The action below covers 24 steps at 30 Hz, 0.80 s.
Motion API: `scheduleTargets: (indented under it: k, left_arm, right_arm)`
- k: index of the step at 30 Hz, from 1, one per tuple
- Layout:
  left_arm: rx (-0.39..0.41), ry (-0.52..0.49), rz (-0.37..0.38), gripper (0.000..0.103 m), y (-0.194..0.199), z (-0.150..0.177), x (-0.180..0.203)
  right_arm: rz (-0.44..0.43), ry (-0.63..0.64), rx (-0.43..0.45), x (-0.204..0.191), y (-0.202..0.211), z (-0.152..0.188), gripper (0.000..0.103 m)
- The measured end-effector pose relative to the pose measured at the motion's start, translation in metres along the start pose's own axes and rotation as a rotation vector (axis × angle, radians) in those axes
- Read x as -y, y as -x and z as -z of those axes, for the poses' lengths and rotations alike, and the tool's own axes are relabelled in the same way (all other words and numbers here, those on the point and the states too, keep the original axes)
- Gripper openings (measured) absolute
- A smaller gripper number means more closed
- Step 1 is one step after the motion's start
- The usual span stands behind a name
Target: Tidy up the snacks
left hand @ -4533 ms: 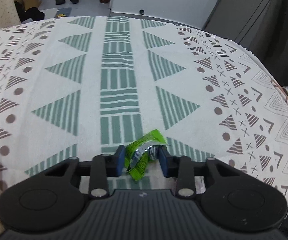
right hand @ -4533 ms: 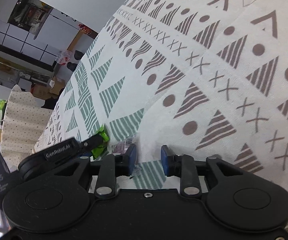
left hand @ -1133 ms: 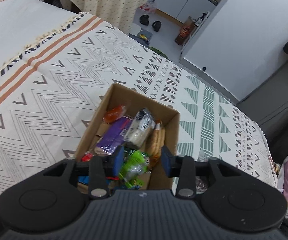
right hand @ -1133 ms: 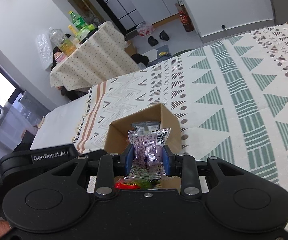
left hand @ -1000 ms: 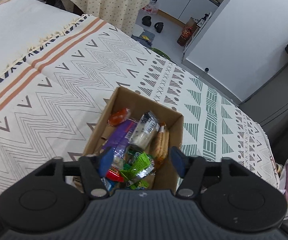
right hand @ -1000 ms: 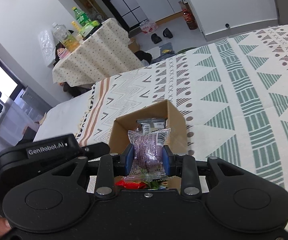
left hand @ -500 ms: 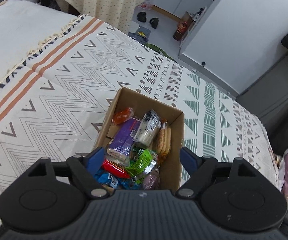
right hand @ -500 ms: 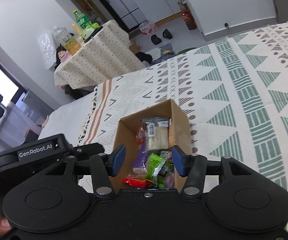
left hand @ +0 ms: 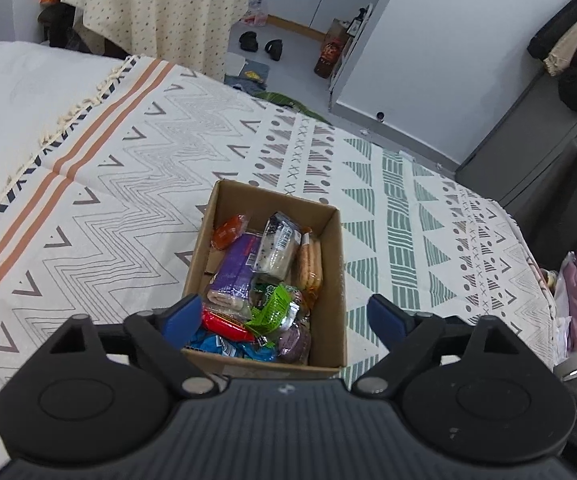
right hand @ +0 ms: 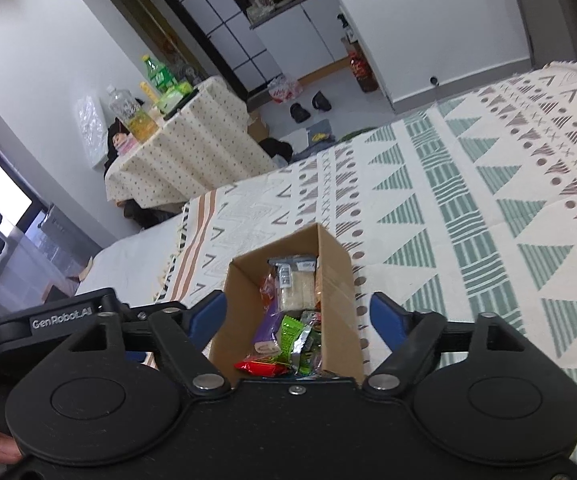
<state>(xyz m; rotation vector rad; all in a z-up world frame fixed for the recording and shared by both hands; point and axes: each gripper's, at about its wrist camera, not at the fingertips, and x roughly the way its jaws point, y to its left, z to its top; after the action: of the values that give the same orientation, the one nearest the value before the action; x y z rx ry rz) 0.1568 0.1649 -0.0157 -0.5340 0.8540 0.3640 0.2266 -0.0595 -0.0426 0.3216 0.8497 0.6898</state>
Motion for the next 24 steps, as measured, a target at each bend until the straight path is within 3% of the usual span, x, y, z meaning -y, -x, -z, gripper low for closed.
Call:
scheduleTargets:
  k: [3, 9, 24]
  left_arm:
    - [0.025, -0.014, 0.004, 0.094, 0.011, 0.005, 0.003]
    - [0.062, -0.035, 0.025, 0.102, 0.032, 0.018, 0.006]
    - [0.149, -0.133, 0.065, 0.103, 0.086, 0.048, 0.021]
  right_arm:
    - [0.012, 0.01, 0.026, 0.001, 0.016, 0.001, 0.092]
    - [0.034, 0.045, 0.078, 0.0, 0.047, 0.005, 0.103]
    - [0.087, 0.088, 0.139, -0.001, 0.106, 0.015, 0.103]
